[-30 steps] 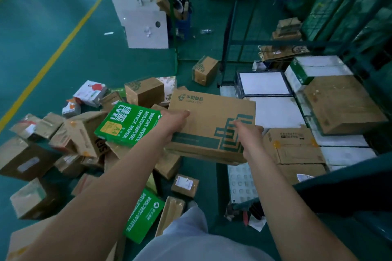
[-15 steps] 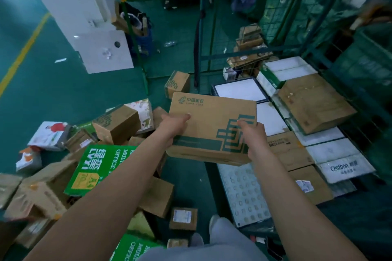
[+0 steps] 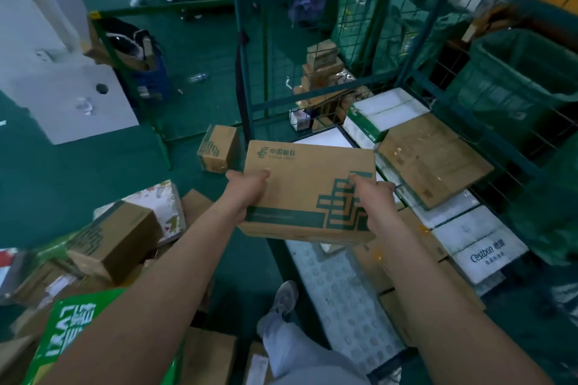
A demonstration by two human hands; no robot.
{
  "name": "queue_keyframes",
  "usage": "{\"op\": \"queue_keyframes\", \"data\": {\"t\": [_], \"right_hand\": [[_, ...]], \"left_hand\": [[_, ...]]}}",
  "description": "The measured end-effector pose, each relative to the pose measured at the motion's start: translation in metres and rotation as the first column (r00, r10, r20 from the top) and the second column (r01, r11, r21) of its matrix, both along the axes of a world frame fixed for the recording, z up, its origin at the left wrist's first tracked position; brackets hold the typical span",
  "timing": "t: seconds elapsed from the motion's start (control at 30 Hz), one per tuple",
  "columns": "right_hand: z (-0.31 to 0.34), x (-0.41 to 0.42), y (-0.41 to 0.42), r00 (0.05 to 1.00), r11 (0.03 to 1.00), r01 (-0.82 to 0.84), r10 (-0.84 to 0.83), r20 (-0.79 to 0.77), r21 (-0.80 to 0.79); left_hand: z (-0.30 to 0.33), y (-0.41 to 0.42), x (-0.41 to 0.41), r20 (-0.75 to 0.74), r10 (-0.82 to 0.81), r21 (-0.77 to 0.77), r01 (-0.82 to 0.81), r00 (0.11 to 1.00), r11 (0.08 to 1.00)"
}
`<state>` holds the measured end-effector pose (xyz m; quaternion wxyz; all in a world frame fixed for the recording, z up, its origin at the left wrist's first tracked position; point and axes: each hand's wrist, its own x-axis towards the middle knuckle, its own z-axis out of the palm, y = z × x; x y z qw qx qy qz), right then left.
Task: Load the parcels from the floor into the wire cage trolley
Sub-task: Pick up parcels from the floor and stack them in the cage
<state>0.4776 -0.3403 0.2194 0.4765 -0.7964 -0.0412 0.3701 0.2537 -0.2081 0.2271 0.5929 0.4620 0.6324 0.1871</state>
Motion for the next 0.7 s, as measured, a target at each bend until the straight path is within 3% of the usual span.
{"op": "queue_keyframes", "data": {"t": [0.13, 0.33, 0.5, 0.7], "right_hand": [[-0.011, 0.043, 0.062, 0.999, 0.999, 0.031, -0.030, 0.011, -0.014], [0.002, 0.091, 0.124, 0.996, 0.995, 0.085, -0.084, -0.029, 0.054], [0.015, 0.140, 0.119, 0.966, 0.974, 0.220, -0.209, -0.154, 0.057], [0.010, 0.208, 0.087, 0.919, 0.928, 0.370, -0.358, -0.168, 0.049]], "left_hand": [[-0.004, 0.068, 0.043, 0.054, -0.038, -0.056, 0.041, 0.998, 0.998], [-0.001, 0.156, 0.100, 0.009, -0.141, -0.066, 0.141, 0.990, 0.988], [0.032, 0.168, 0.166, 0.047, -0.214, -0.061, 0.217, 0.976, 0.974], [0.046, 0.174, 0.243, 0.071, -0.352, -0.061, 0.357, 0.933, 0.932]]}}
